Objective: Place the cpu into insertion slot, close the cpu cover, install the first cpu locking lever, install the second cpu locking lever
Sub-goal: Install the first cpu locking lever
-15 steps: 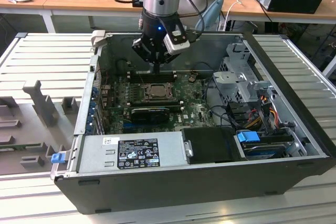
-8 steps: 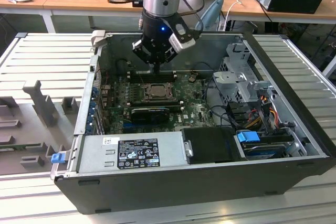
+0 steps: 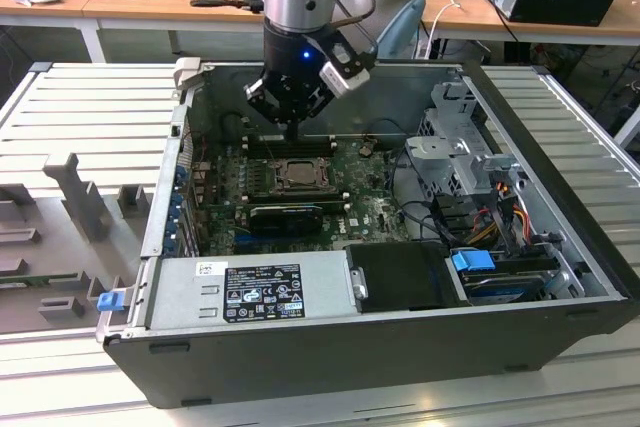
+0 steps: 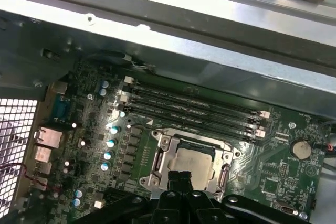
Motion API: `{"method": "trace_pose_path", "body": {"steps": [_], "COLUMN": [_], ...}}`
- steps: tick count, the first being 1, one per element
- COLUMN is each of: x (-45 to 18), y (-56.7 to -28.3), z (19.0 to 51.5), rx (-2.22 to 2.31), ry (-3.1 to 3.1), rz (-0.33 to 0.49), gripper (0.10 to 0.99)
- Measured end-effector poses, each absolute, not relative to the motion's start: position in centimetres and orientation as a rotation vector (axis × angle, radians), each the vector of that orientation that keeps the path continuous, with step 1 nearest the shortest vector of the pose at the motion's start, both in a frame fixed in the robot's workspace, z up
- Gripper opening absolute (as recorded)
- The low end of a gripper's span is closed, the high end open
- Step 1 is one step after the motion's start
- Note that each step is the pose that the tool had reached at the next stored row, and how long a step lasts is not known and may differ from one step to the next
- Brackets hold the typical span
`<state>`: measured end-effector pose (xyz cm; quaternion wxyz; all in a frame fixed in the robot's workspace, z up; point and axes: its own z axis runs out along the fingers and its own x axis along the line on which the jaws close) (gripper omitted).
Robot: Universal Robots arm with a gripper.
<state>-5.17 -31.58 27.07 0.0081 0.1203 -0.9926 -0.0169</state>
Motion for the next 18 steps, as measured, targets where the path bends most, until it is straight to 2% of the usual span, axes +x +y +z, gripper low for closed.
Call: {"method": "trace_pose_path", "body": {"steps": [12, 18], "x": [-5.3, -5.5], "y": [-31.6, -31.6], "z": [26.0, 26.0], "rx": [0.047, 0.042], "ry": [-3.13, -3.131], "rz": [-0.055, -0.055], "gripper": [0.106, 0.106]}}
